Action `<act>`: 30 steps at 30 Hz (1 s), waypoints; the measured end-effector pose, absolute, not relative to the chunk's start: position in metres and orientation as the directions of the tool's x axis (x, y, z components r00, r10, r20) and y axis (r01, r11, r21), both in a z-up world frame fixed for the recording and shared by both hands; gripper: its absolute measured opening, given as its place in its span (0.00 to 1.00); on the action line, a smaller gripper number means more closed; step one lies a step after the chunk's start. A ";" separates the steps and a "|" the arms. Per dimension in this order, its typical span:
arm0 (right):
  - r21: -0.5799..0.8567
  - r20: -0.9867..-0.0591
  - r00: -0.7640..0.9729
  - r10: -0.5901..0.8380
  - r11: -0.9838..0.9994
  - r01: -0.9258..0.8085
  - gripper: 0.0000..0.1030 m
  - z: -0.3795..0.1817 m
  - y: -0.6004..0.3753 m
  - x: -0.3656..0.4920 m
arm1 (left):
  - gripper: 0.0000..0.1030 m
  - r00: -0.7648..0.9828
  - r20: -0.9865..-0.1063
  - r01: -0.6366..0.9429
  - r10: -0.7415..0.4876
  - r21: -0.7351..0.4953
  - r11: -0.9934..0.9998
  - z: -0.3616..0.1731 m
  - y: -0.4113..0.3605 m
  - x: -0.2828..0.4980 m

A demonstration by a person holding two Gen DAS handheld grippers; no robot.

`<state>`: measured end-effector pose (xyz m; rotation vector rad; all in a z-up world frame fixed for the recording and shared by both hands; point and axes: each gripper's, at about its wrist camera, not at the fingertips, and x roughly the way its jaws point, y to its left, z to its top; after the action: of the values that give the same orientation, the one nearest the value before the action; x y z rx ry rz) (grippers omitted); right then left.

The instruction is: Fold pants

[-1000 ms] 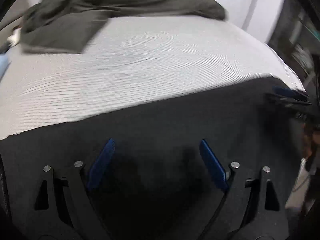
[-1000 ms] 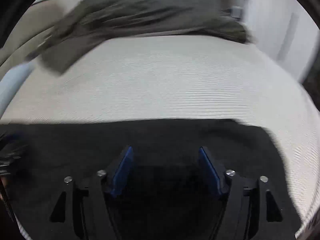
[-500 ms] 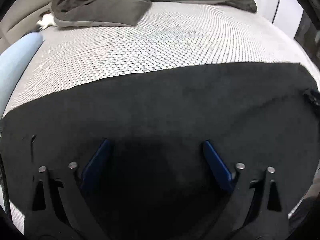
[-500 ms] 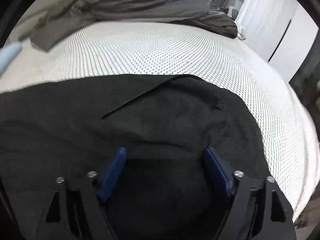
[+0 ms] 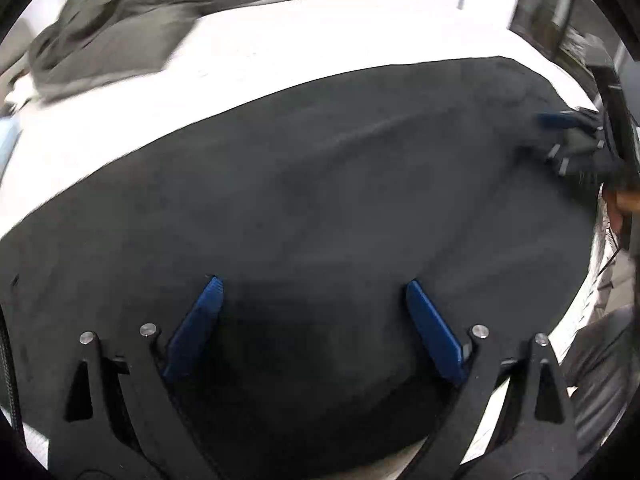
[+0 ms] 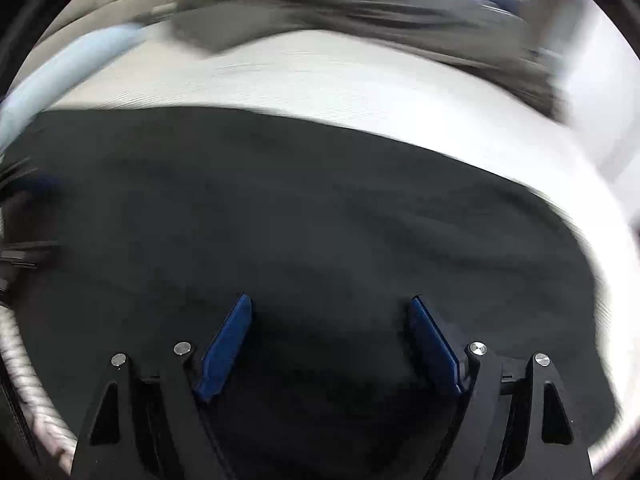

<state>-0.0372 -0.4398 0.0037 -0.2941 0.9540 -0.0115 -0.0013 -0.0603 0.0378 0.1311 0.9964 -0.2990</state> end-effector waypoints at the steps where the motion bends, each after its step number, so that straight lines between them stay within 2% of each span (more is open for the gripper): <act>1: -0.301 -0.778 0.582 -0.238 0.953 -0.012 0.81 0.004 -0.467 -0.042 | 0.92 0.512 -0.842 0.286 -0.171 -0.020 0.958 0.038 -0.047 -0.003; 2: -0.308 -0.765 0.579 -0.281 0.950 0.054 0.81 0.004 -0.484 -0.047 | 0.93 0.518 -0.843 0.246 -0.141 -0.011 0.969 0.036 -0.031 -0.005; 4: -0.238 -0.773 0.585 -0.244 0.967 0.089 0.80 0.008 -0.507 -0.058 | 0.93 0.533 -0.835 0.204 -0.135 -0.027 0.979 0.038 -0.014 -0.008; 7: -0.259 -0.757 0.604 -0.248 0.963 0.071 0.81 0.020 -0.489 -0.084 | 0.84 0.561 -0.818 0.168 -0.126 -0.037 0.985 0.048 -0.013 -0.020; 11: -0.137 -0.760 0.650 -0.005 0.979 -0.152 0.82 0.032 -0.412 -0.104 | 0.85 0.585 -0.753 0.296 -0.301 -0.148 0.944 0.071 -0.063 -0.047; 13: -0.109 -0.781 0.617 0.093 0.953 -0.282 0.82 0.020 -0.374 -0.100 | 0.85 0.551 -0.761 0.348 -0.343 -0.164 0.923 0.066 -0.090 -0.048; 15: -0.129 -0.817 0.564 0.122 0.914 -0.384 0.82 0.002 -0.344 -0.090 | 0.85 0.527 -0.789 0.390 -0.315 -0.105 0.915 0.056 -0.112 -0.052; 17: -0.177 -0.817 0.570 0.087 0.903 -0.392 0.82 -0.007 -0.349 -0.093 | 0.85 0.531 -0.799 0.423 -0.280 -0.037 0.906 0.047 -0.112 -0.064; 20: -0.184 -0.820 0.572 0.014 0.940 -0.287 0.83 -0.005 -0.404 -0.095 | 0.89 0.529 -0.801 0.405 -0.281 -0.052 0.913 0.048 -0.078 -0.073; 24: -0.234 -0.786 0.580 -0.213 0.971 0.041 0.86 -0.001 -0.500 -0.110 | 0.90 0.556 -0.806 0.278 -0.201 -0.048 0.959 0.049 -0.009 -0.081; 27: -0.139 -0.779 0.603 -0.172 0.985 0.101 0.85 0.013 -0.520 -0.114 | 0.88 0.598 -0.786 0.180 -0.156 -0.058 0.982 0.053 0.035 -0.085; 29: -0.125 -0.753 0.643 -0.139 0.990 0.068 0.85 0.026 -0.501 -0.097 | 0.87 0.635 -0.766 0.095 -0.101 -0.053 0.994 0.061 0.059 -0.088; 30: -0.082 -0.743 0.665 -0.072 0.997 0.017 0.85 0.035 -0.478 -0.074 | 0.86 0.649 -0.755 0.058 -0.095 -0.075 0.996 0.062 0.070 -0.087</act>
<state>-0.0741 -0.4779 0.0350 -0.0698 0.8415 -0.0504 -0.0872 0.0702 0.0624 -0.0449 0.8607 -0.0869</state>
